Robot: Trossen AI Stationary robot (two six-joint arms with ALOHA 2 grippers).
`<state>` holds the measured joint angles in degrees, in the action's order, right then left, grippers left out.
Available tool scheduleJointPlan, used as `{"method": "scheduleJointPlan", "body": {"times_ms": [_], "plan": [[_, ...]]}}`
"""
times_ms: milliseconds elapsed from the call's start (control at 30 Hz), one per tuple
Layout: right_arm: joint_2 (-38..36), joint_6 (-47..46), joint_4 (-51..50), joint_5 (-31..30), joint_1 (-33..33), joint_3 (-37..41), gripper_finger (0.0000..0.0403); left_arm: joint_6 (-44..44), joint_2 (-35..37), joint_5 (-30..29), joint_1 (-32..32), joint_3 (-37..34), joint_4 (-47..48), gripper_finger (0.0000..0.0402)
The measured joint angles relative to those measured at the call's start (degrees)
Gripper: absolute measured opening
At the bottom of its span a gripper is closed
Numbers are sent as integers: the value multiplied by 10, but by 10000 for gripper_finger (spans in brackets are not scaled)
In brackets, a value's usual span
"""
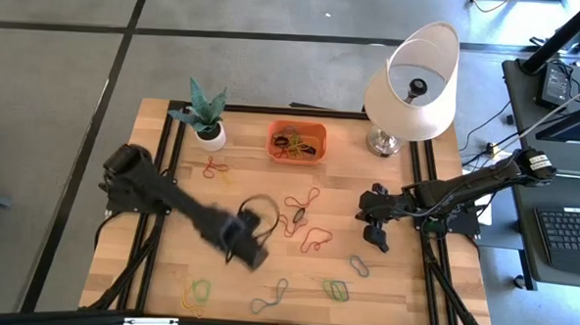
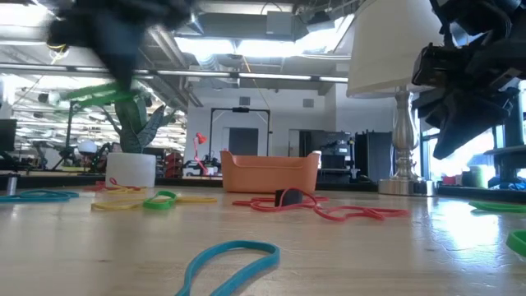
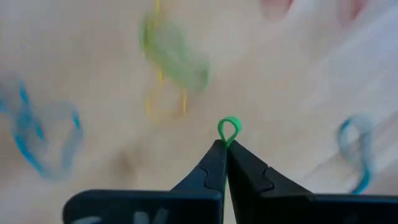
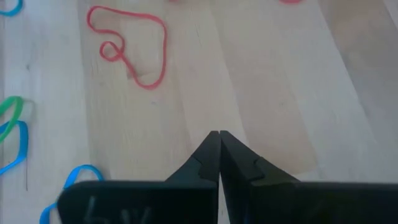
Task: Pick and place rubber bands into bin
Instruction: Put the green rubber band into the orange bin
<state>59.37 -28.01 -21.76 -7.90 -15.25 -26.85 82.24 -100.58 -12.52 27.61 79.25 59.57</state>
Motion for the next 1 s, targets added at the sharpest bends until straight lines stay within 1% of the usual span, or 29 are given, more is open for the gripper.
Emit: {"method": "scheduleJointPlan", "body": {"times_ms": [100,200,267,333,400,467,533,567,667,800,933,1000], "plan": [[0,-1,6,0,0,0,8,-137,22,-7,-69,13,23,2],[0,-2,15,0,0,0,8,-287,30,-12,-150,35,16,2],[0,-3,14,0,0,0,8,-397,32,-12,-214,55,10,2],[0,-7,15,-1,0,0,8,-493,30,7,-280,68,-10,2],[0,-21,15,-7,0,0,8,-565,27,35,-342,80,-56,2],[0,-42,14,-18,0,0,8,-628,26,60,-398,84,-98,2],[0,-59,14,-29,0,0,8,-684,14,91,-446,91,-147,2],[0,-67,14,-35,0,0,8,-709,4,108,-468,97,-156,2],[0,-101,13,-59,3,0,8,-773,-42,144,-514,136,-157,2],[0,-144,13,-77,19,0,8,-851,-123,173,-538,203,-139,2],[0,-175,12,-81,38,0,8,-901,-201,175,-544,268,-101,2],[0,-195,13,-82,47,0,8,-915,-233,165,-544,291,-76,2]]}}
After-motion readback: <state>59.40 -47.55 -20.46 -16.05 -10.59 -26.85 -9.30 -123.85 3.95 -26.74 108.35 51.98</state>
